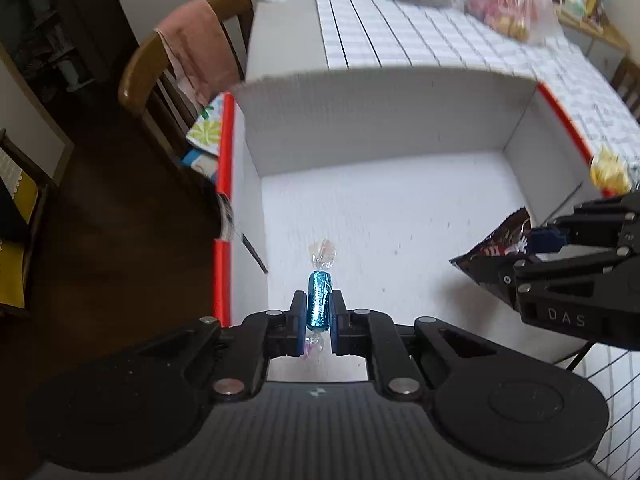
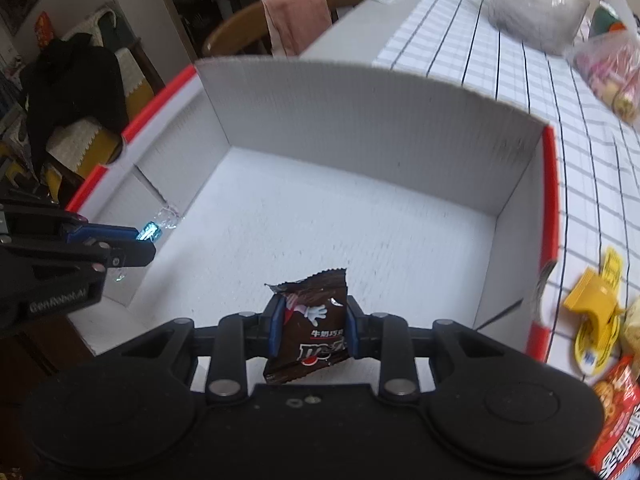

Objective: Organize snacks
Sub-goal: 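Carry both snacks over the red box and open the left tool to drop the candy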

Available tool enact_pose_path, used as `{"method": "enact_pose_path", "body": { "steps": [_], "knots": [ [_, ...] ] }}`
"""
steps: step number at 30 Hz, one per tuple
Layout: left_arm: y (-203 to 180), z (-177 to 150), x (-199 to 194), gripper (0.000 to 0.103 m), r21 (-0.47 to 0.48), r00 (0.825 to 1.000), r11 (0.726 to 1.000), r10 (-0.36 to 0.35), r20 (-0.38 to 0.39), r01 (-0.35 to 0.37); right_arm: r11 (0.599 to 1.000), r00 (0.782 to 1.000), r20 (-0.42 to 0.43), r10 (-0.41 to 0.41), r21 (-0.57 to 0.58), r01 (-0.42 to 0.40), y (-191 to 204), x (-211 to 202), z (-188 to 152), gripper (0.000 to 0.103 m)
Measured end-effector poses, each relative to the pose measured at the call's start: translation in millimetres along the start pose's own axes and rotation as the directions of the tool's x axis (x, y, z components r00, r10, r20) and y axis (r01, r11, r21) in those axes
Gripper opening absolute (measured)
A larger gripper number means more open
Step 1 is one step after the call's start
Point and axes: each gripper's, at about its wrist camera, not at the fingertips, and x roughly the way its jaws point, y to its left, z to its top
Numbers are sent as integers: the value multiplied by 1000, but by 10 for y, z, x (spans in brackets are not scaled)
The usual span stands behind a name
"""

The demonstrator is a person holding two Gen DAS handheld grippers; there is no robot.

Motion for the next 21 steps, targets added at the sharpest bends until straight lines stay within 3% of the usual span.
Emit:
{"method": "enact_pose_path", "body": {
  "steps": [12,21],
  "knots": [
    [-169,-28,152,11,109,997,994,35,-64,-27,999,999,-45,-28,29,29,61,68,-81,32],
    [-112,-63,87,13,75,999,997,-4,-41,7,997,1000,7,-26,68,26,26,-104,-132,44]
  ]
}}
